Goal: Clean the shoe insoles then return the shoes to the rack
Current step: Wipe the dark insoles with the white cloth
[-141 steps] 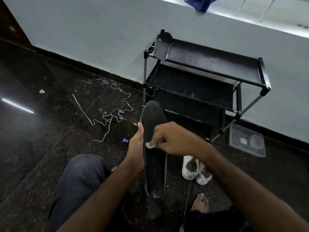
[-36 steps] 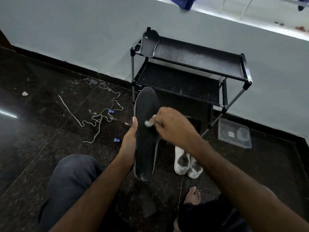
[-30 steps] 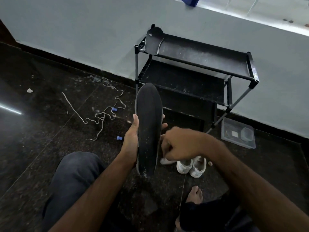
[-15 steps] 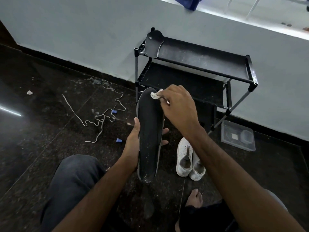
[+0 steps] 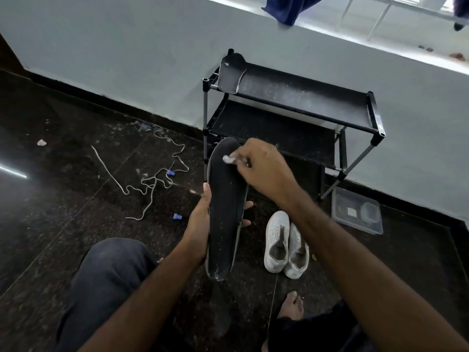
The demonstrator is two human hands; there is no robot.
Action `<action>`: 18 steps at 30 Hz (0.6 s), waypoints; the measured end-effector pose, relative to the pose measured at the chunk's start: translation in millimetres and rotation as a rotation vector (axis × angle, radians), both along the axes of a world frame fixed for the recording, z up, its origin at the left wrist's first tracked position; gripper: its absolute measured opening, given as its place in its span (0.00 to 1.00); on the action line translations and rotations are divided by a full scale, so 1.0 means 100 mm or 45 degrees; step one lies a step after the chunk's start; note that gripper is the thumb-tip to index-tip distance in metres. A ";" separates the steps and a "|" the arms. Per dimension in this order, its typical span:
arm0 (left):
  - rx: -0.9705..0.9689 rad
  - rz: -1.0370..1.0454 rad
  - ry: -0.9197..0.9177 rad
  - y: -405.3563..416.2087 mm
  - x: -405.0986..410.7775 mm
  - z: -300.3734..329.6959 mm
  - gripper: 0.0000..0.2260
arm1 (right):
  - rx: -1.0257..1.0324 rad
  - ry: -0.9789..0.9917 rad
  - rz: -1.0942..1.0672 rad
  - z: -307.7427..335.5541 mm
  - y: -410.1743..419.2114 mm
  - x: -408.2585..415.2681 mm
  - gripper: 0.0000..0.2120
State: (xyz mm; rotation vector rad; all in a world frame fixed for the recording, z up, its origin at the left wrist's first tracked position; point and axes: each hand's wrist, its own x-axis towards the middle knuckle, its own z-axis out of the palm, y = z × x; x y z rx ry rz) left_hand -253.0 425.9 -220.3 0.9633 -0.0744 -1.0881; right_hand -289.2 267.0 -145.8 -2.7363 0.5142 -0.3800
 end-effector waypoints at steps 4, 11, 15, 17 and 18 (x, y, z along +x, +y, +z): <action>0.028 -0.043 -0.024 0.02 0.03 0.00 0.29 | 0.322 0.703 0.416 0.14 0.06 -0.18 0.04; 0.030 -0.011 -0.008 -0.02 -0.01 -0.01 0.31 | 0.267 -0.051 0.034 0.22 -0.12 -0.17 0.07; 0.049 -0.064 -0.084 0.02 0.01 -0.03 0.30 | -0.165 0.154 0.169 -0.23 0.15 -0.18 0.09; 0.076 -0.094 -0.130 0.02 0.01 -0.04 0.30 | -0.098 0.330 0.284 -0.20 0.18 -0.26 0.10; 0.087 -0.098 -0.128 0.03 0.00 -0.04 0.30 | 0.021 0.459 0.345 -0.11 0.15 -0.29 0.10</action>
